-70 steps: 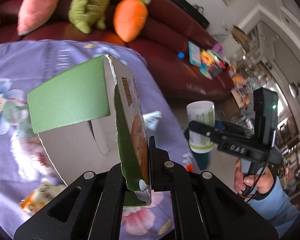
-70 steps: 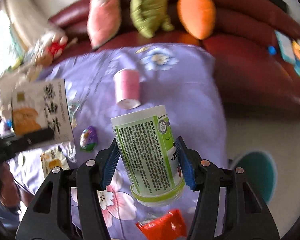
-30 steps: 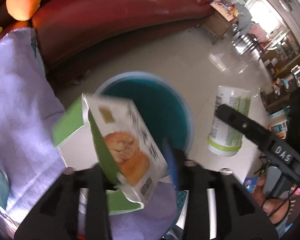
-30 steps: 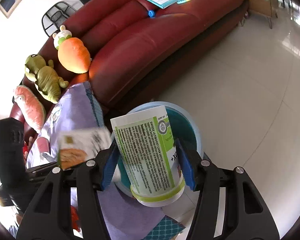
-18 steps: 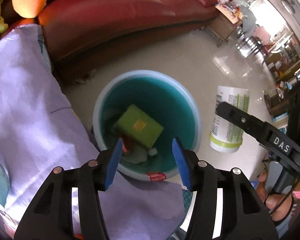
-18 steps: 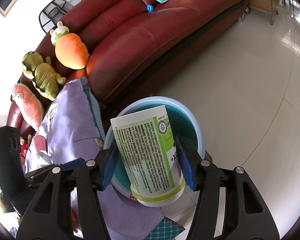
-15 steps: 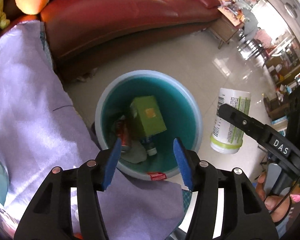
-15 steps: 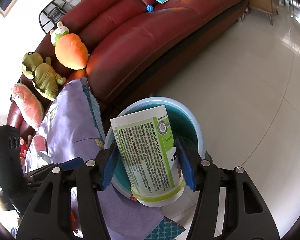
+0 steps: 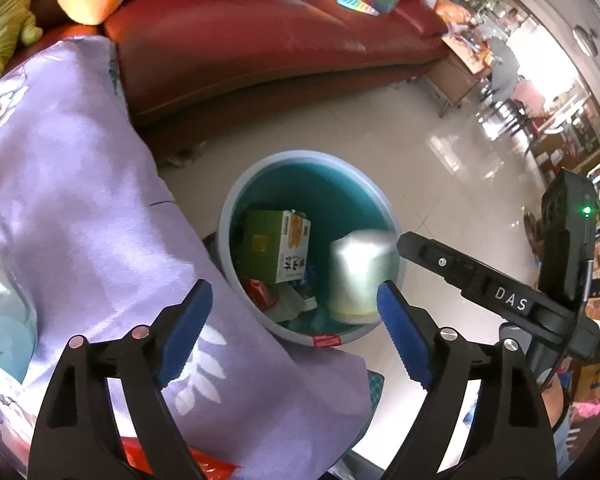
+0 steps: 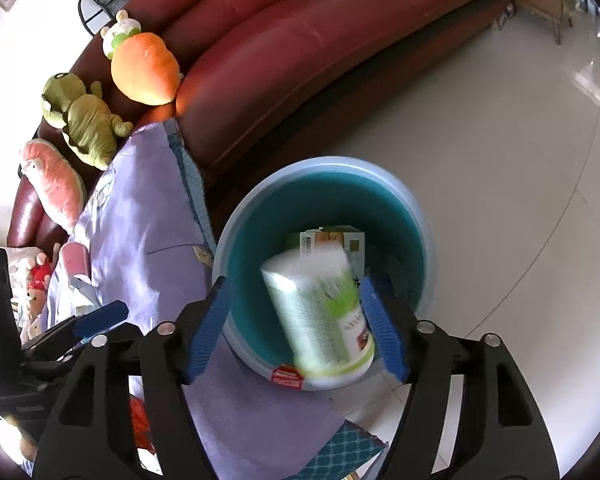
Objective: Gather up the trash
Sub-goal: 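Move both tools back over the table, right tool toward the red snack bag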
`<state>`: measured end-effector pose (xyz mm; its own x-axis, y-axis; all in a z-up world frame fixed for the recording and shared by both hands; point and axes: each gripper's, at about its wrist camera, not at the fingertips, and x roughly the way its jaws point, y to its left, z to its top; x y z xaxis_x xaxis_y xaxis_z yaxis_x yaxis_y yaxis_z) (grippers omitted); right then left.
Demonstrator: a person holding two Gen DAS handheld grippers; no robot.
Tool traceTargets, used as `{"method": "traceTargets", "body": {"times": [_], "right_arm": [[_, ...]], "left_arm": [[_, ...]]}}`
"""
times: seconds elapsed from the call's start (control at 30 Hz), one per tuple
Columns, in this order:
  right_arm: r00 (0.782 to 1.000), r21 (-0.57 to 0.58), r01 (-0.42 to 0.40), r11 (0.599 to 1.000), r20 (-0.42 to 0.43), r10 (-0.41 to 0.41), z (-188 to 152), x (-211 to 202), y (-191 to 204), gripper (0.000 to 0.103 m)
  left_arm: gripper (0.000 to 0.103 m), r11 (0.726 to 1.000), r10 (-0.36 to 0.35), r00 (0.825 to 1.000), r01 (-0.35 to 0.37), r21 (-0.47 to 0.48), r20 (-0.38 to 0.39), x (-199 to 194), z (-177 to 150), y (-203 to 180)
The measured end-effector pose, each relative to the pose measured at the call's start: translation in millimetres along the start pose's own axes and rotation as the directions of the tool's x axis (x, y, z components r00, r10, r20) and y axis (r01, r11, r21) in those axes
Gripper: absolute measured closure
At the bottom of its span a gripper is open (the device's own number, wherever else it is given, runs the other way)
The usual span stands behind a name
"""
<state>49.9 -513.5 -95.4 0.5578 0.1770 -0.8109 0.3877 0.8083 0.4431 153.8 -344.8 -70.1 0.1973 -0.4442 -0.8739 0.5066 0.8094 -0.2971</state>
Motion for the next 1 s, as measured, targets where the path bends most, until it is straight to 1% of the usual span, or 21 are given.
{"method": "traceTargets", "body": {"times": [0.07,0.17,0.37,0.5,0.77,1.0], "right_arm": [[1.000,-0.005,0.012,1.000,0.003,-0.012,-1,-3,2,0.032],[0.999,-0.013,0.031,0.999,0.009,-0.031,-2,-10,4,0.029],[0.998,-0.023,0.063,0.998,0.004,-0.063,-10,-24,13,0.027],[0.997,-0.041,0.073,0.996,0.006,-0.073,-19,-34,26,0.027],[0.998,-0.108,0.069,0.992,0.017,-0.067,-43,-54,73,0.026],[0.999,-0.182,0.050,0.982,0.014,-0.048,-68,-62,123,0.025]], "left_arm": [[0.017,1.000,-0.005,1.000,0.005,-0.010,0.003,-4,-4,4],[0.017,1.000,-0.011,1.000,0.011,-0.018,0.005,-9,-8,9],[0.016,0.999,-0.031,0.999,0.031,-0.038,0.017,-23,-18,16],[0.016,0.998,-0.040,0.998,0.042,-0.050,0.038,-39,-28,24],[0.015,0.996,-0.044,0.994,0.052,-0.078,0.098,-82,-54,49],[0.013,0.993,-0.019,0.987,0.036,-0.109,0.157,-122,-87,79]]}}
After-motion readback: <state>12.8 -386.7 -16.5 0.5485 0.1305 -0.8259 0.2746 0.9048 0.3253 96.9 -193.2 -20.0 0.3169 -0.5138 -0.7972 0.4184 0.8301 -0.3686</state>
